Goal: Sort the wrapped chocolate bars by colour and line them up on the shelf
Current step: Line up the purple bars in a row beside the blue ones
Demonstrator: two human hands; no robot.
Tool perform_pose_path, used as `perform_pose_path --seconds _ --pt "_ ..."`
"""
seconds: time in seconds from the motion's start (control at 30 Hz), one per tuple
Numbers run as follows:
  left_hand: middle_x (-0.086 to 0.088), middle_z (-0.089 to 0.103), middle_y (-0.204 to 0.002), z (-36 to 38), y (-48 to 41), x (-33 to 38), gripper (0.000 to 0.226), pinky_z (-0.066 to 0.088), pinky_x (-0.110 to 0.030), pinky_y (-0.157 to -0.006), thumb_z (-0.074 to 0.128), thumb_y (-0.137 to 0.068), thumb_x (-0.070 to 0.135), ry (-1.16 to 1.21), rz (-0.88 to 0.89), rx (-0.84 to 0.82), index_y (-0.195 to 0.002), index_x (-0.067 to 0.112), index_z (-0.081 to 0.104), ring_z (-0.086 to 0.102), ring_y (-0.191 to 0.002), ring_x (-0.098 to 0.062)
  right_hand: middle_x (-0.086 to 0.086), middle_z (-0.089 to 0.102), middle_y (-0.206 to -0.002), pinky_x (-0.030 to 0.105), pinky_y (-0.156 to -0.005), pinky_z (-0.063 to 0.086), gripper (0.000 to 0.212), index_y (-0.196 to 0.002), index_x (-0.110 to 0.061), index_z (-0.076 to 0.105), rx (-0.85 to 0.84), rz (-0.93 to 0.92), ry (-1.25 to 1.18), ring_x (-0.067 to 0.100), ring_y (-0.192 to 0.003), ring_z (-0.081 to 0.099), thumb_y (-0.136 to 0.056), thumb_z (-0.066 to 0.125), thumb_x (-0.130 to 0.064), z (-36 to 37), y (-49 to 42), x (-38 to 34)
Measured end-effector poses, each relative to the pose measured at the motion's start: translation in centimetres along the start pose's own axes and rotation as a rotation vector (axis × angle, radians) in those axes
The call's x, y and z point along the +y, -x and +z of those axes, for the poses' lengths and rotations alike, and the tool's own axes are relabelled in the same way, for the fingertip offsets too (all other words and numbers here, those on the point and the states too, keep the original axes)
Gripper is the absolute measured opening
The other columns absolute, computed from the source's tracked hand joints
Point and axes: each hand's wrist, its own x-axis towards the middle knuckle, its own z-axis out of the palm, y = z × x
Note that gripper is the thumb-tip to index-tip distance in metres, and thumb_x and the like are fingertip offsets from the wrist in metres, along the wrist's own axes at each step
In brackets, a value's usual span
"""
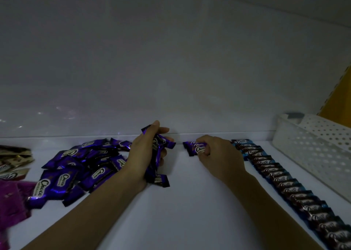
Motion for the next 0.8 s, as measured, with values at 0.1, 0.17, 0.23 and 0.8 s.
perform_pose_path --seconds 0.1,0.17,0.23,0.8 --pt "-0.004 0.068 -0.068 0.2 0.0 0.1 0.036 0.037 -0.020 -0.038 0.050 -0.095 0.045 0.000 -0.005 0.000 -0.093 0.014 0.069 0.048 -0.042 -0.012 0.000 0.059 -0.105 0.025 -0.073 0.042 0.042 -0.130 -0.027 0.051 -0.023 0.010 -0.011 0.015 -0.092 0.055 -0.089 0.057 -0.025 0.0 -0.1 0.1" --pt "-0.003 0.068 -0.066 0.2 0.1 0.2 0.036 0.036 -0.019 -0.038 0.049 -0.095 0.045 -0.003 -0.009 0.009 -0.092 0.014 0.069 0.048 -0.041 -0.011 0.002 0.059 -0.108 0.026 -0.074 0.043 0.037 -0.126 -0.024 0.054 -0.046 0.010 -0.022 0.017 -0.094 0.055 -0.089 0.055 -0.023 0.2 -0.1 0.1" --pt "-0.002 0.068 -0.065 0.2 0.0 0.2 0.037 0.036 -0.020 -0.038 0.048 -0.095 0.046 -0.022 -0.012 0.014 -0.092 0.015 0.069 0.048 -0.041 -0.011 0.003 0.058 -0.108 0.027 -0.076 0.044 0.036 -0.126 -0.023 0.055 -0.062 0.017 -0.020 0.019 -0.098 0.055 -0.090 0.054 -0.022 0.2 0.0 -0.1" --pt "0.001 0.063 -0.058 -0.4 0.5 1.0 0.049 0.039 -0.019 -0.039 0.042 -0.094 0.057 0.125 -0.068 0.037 -0.104 0.014 0.062 0.046 -0.040 -0.009 -0.010 0.057 -0.074 0.011 -0.057 0.036 0.013 -0.082 -0.022 0.067 -0.393 -0.319 -0.465 -0.004 -0.063 0.051 -0.080 0.072 -0.033 0.0 3.2 -6.6"
